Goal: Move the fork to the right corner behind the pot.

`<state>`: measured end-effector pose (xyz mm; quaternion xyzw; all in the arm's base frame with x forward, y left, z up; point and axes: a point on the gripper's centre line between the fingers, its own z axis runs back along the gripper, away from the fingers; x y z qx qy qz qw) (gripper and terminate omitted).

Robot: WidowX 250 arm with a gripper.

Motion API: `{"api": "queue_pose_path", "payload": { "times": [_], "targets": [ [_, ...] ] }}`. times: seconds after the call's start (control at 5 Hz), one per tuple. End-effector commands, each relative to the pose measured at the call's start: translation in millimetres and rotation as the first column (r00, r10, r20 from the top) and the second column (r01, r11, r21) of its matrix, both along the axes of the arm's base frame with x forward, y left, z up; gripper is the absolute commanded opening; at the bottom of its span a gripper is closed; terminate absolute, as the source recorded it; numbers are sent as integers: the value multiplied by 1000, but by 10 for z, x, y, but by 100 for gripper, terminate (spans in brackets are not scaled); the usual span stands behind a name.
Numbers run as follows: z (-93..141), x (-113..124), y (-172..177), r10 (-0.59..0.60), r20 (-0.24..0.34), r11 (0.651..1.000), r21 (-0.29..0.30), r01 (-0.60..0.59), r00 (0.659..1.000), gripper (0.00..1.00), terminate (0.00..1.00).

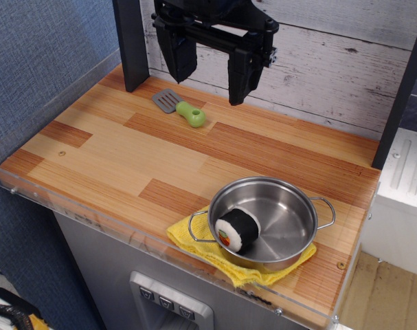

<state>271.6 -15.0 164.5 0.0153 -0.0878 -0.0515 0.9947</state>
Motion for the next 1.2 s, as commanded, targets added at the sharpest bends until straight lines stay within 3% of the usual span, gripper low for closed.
{"api": "queue_pose_path", "payload": {
  "times": [0.0, 0.4, 0.6, 1.0],
  "targets": [
    [0, 0, 0, 0, 0, 1000, 0, 0, 1000, 100, 0],
    [-61, 277, 212, 77, -25, 997, -13, -77, 997, 100, 0],
    [-75, 402, 204, 128, -38, 992, 26, -127, 991, 100, 0],
    [-378, 818, 129, 306, -47, 951, 63, -302, 951, 100, 0]
  ]
}}
